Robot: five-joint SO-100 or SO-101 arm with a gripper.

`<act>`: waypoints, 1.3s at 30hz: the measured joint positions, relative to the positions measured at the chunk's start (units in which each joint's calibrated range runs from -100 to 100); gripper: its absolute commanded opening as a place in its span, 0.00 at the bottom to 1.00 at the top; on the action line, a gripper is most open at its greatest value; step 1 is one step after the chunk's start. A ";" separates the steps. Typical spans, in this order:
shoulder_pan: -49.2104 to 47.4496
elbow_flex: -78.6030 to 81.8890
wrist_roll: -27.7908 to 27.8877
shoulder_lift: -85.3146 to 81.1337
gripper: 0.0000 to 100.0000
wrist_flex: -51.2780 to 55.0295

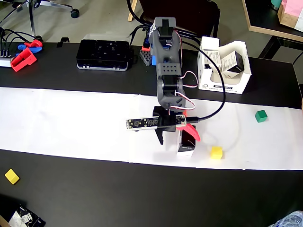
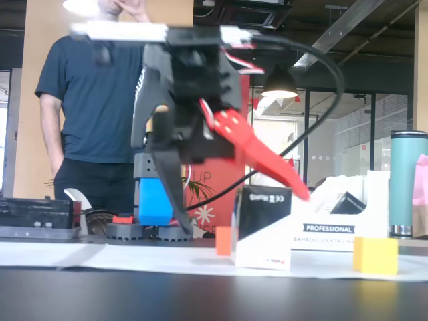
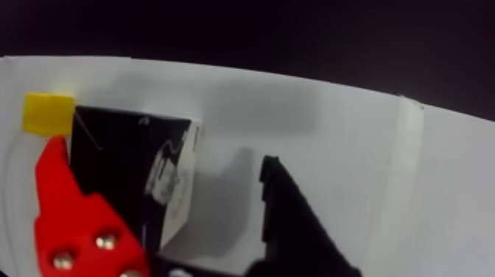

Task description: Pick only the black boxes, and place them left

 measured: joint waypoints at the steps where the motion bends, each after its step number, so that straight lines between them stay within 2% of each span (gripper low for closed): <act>1: -0.74 -2.21 -0.49 1.97 0.31 0.00; 4: -2.40 -6.88 -1.37 5.82 0.13 0.00; 6: -3.41 -7.77 -1.61 6.56 0.07 0.00; 13: -5.91 -2.38 -2.59 3.94 0.06 -0.93; 24: -7.94 35.48 -3.81 -29.78 0.06 -0.08; 31: -15.97 36.63 -9.52 -48.73 0.06 -0.08; 39: -27.32 35.22 -15.34 -56.36 0.06 0.00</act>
